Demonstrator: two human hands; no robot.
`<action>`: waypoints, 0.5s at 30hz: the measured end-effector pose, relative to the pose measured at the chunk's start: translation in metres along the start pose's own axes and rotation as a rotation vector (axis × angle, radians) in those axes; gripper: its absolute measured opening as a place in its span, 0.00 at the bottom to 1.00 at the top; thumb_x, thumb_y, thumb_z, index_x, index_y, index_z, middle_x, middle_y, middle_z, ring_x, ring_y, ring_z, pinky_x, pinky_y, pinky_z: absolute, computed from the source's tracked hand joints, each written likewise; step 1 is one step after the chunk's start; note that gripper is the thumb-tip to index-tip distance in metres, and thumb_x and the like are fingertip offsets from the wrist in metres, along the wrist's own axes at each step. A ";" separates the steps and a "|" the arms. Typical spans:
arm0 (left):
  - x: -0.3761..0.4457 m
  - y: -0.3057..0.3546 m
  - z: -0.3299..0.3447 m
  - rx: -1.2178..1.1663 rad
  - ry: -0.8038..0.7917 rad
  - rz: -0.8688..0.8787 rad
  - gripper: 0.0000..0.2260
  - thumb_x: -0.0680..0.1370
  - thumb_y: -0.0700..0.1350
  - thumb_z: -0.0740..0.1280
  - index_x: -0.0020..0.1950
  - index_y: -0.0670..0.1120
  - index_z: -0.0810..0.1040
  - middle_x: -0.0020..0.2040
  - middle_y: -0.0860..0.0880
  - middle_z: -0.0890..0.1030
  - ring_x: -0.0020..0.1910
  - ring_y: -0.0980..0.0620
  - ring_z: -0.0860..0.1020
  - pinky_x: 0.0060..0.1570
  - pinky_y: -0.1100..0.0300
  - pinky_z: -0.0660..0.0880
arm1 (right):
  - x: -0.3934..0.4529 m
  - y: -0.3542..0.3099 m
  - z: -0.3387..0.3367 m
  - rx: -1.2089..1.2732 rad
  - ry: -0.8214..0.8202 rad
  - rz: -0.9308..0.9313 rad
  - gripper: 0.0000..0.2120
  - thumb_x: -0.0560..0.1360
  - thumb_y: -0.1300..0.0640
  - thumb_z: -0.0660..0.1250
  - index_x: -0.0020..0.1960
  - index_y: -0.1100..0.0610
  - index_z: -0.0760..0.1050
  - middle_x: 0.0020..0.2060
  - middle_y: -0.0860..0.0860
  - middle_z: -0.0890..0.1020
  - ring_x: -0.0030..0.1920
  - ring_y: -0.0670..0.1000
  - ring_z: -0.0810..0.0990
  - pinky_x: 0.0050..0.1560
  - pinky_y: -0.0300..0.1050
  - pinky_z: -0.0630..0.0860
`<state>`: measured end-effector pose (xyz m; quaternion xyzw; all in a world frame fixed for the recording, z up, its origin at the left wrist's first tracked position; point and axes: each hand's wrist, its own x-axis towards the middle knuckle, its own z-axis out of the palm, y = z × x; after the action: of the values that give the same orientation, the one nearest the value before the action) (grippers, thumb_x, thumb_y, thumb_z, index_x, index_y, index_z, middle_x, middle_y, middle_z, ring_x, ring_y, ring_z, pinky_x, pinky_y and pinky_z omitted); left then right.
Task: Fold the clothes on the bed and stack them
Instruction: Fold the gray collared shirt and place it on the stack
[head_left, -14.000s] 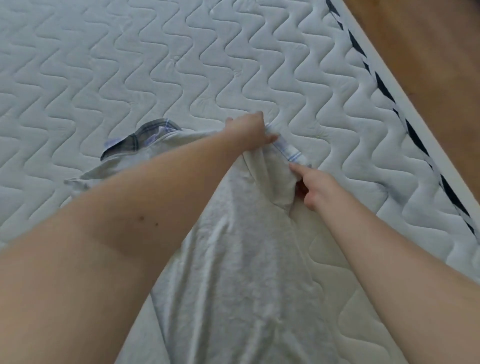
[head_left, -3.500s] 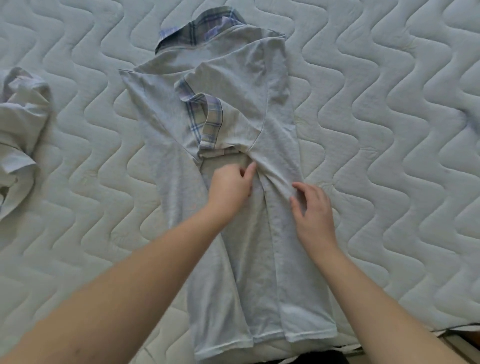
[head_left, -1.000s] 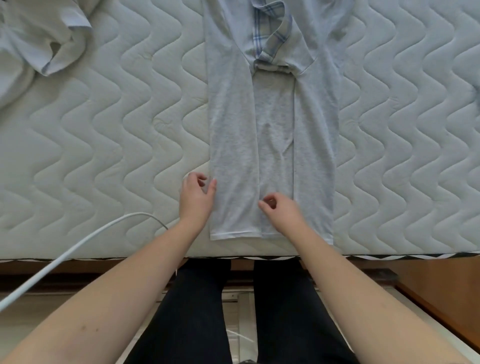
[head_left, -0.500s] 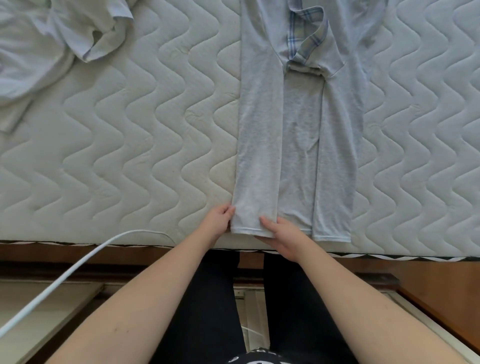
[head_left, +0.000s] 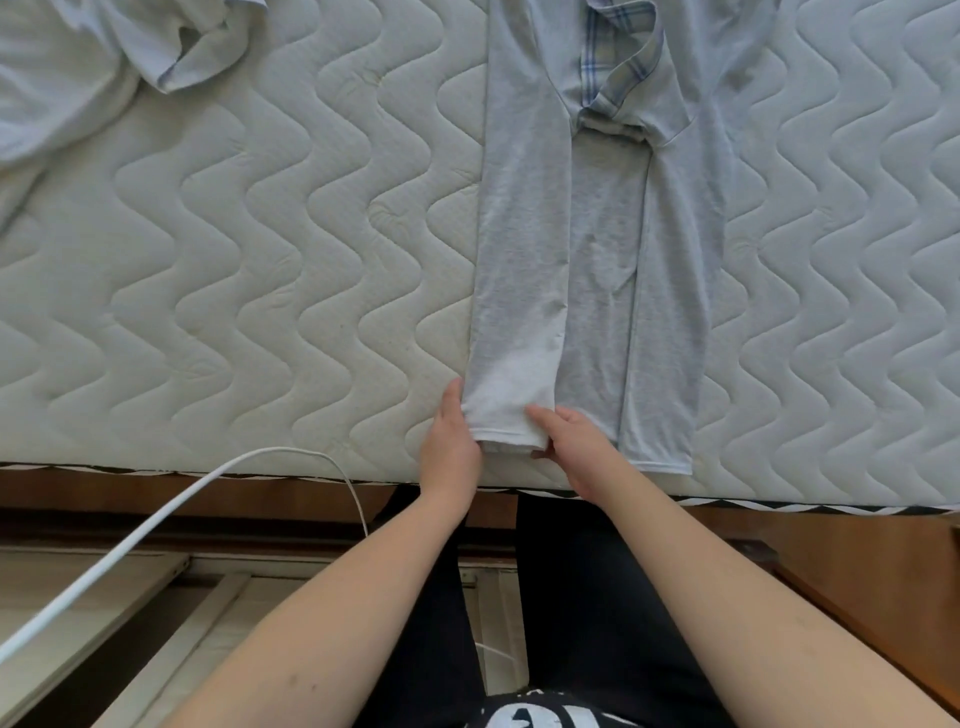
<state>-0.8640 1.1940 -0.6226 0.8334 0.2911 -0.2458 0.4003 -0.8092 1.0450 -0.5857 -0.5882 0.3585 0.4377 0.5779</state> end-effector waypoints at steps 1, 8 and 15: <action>-0.001 -0.001 -0.003 0.040 0.004 0.011 0.26 0.80 0.42 0.58 0.76 0.56 0.56 0.63 0.49 0.77 0.55 0.46 0.78 0.52 0.51 0.75 | 0.001 0.002 -0.004 -0.105 0.035 -0.023 0.07 0.80 0.54 0.64 0.49 0.53 0.80 0.46 0.49 0.85 0.44 0.48 0.80 0.38 0.39 0.76; -0.013 -0.028 -0.025 0.366 -0.078 0.227 0.28 0.77 0.43 0.67 0.75 0.49 0.63 0.56 0.46 0.78 0.49 0.42 0.78 0.43 0.47 0.76 | 0.007 0.032 -0.013 -0.397 0.146 -0.033 0.10 0.78 0.51 0.68 0.43 0.56 0.77 0.34 0.49 0.81 0.30 0.45 0.83 0.26 0.37 0.73; -0.012 -0.031 -0.030 0.386 -0.096 0.263 0.28 0.76 0.38 0.65 0.75 0.50 0.64 0.56 0.43 0.77 0.47 0.39 0.79 0.40 0.48 0.75 | 0.019 0.032 -0.004 -0.526 0.150 -0.019 0.14 0.77 0.45 0.67 0.39 0.53 0.76 0.25 0.48 0.81 0.30 0.46 0.82 0.33 0.42 0.76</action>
<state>-0.8879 1.2308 -0.6144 0.9126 0.1082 -0.2819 0.2756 -0.8316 1.0397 -0.6148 -0.7522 0.2686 0.4656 0.3812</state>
